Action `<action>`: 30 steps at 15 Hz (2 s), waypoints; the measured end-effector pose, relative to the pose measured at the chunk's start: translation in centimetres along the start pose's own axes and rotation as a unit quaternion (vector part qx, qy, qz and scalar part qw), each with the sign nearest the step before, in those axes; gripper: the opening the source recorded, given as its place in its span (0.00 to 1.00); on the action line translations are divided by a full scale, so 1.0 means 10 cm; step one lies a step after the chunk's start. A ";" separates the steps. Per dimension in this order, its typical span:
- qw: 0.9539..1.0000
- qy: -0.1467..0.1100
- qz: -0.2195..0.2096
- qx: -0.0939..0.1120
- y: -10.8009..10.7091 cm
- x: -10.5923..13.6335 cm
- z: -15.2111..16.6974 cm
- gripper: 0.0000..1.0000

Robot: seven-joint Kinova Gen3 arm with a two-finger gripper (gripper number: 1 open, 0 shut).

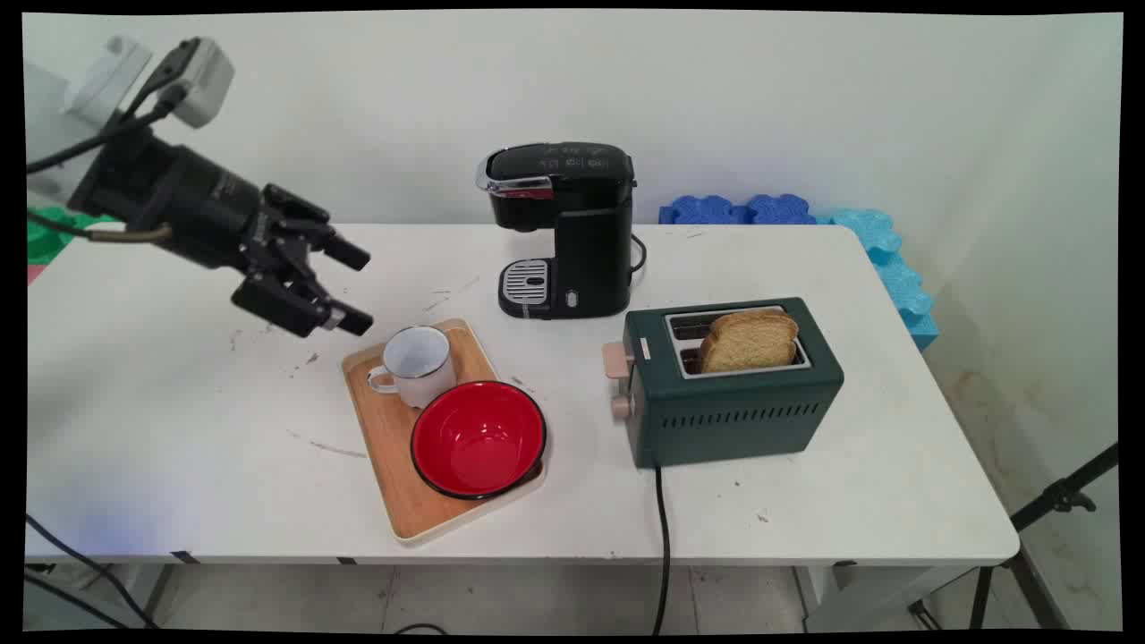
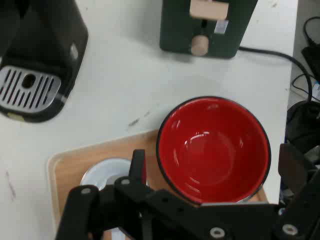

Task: Press the toaster switch

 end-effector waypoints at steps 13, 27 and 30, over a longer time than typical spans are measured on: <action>0.998 0.046 0.048 -0.015 0.17 1.18 0.68 1.00; 0.995 0.011 0.093 -0.037 0.15 1.44 1.48 0.00; 0.995 0.001 0.094 -0.042 0.15 1.44 1.60 0.00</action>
